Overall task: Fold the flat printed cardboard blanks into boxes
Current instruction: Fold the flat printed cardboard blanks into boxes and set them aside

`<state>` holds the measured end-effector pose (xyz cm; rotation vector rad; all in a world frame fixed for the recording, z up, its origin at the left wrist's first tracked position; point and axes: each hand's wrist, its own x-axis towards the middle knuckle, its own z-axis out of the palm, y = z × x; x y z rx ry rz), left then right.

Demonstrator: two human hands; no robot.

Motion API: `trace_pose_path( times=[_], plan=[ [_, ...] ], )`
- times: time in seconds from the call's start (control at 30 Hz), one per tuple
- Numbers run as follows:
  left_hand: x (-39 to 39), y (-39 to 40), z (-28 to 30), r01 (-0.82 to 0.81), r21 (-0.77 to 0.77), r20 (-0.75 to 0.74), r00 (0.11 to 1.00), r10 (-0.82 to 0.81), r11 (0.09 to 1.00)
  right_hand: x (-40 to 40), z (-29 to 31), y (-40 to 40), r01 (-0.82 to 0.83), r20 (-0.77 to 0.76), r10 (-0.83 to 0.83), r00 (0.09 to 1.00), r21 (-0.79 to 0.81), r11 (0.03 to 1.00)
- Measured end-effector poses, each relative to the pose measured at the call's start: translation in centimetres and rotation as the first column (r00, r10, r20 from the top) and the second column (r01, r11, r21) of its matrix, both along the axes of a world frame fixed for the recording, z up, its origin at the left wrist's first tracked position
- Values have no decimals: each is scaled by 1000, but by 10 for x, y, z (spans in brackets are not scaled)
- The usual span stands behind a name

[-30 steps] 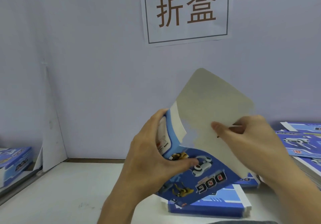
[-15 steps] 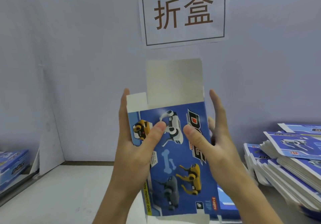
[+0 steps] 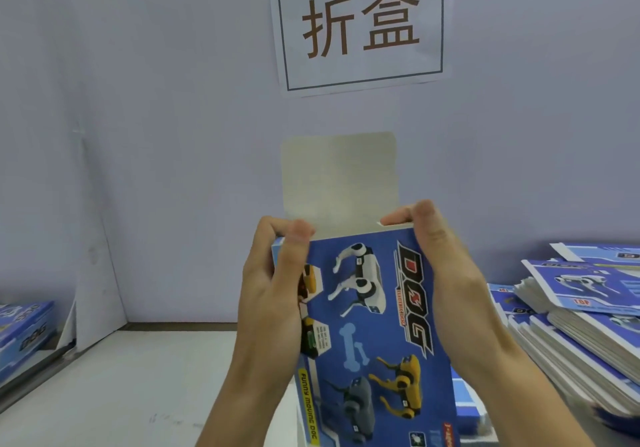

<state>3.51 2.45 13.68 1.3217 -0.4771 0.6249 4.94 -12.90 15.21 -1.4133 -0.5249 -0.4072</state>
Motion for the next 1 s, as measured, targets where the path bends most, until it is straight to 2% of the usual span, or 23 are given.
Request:
trace_pose_path(
  times=[0.07, 0.17, 0.27, 0.33, 0.43, 0.5, 0.53, 0.63, 0.77, 0.83, 0.9, 1.0],
  plan=[
    [-2, -1, 3, -52, 11, -14, 999, 52, 999, -5, -3, 0, 31, 33, -31, 999, 18, 999],
    [1, 2, 1, -17, -24, -24, 1000, 17, 1000, -9, -4, 0, 40, 7, -40, 999, 68, 997],
    [1, 1, 1, 11, -4, -38, 999, -12, 1000, -10, -3, 1, -14, -10, 14, 1000, 78, 997],
    [0, -1, 2, -9, 8, 4, 1000, 9, 1000, -8, -6, 1, -72, 41, 67, 997, 117, 991],
    [-4, 1, 1, 97, -131, 76, 993, -88, 987, -5, -15, 0, -190, 151, 154, 976, 260, 947],
    [-5, 2, 0, 202, -205, 58, 979, -194, 958, -7, -18, 4, -242, 163, 201, 966, 301, 922],
    [-5, 2, -1, 197, -184, 40, 980, -193, 963, -9, -19, 6, -235, 151, 200, 968, 273, 933],
    [-3, 6, -5, -4, 61, 57, 998, 1, 998, -9, -21, 6, -65, 178, 48, 983, 90, 994],
    [1, 14, -11, -66, 233, 102, 994, 43, 970, -9, -21, -5, 1, 170, 3, 986, -21, 1000],
    [4, 14, -11, -144, 246, 150, 983, 109, 959, -8, -20, -5, 49, 175, -42, 984, -35, 998],
    [3, 11, -9, -188, 191, 171, 973, 156, 963, -8, -20, -1, 70, 172, -70, 983, 3, 998],
    [3, 9, -6, -140, 99, 107, 986, 129, 985, -8, -18, 6, 63, 132, -69, 989, 47, 997]
  ],
)
